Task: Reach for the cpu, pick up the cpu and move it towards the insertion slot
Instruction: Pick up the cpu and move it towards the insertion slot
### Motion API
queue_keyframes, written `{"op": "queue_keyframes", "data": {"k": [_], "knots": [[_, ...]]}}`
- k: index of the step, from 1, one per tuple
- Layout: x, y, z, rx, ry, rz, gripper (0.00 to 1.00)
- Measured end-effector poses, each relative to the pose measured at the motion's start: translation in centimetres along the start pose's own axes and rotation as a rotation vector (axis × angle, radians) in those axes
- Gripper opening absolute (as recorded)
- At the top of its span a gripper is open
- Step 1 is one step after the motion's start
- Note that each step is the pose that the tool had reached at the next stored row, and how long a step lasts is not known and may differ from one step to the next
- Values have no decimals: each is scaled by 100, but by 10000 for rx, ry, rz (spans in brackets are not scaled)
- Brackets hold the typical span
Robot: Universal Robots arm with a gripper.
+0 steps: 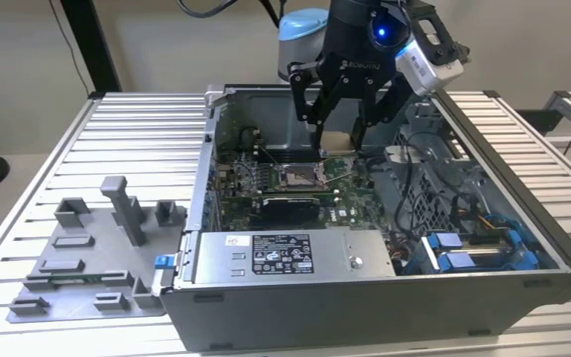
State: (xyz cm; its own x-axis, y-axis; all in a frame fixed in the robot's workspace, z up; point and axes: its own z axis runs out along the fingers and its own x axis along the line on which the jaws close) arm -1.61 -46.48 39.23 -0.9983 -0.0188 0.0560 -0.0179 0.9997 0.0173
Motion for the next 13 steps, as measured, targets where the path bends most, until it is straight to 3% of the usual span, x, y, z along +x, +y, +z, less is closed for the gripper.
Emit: {"op": "queue_keyframes", "data": {"k": [13], "knots": [[-1, 13, 2, -1, -1, -1, 0]]}}
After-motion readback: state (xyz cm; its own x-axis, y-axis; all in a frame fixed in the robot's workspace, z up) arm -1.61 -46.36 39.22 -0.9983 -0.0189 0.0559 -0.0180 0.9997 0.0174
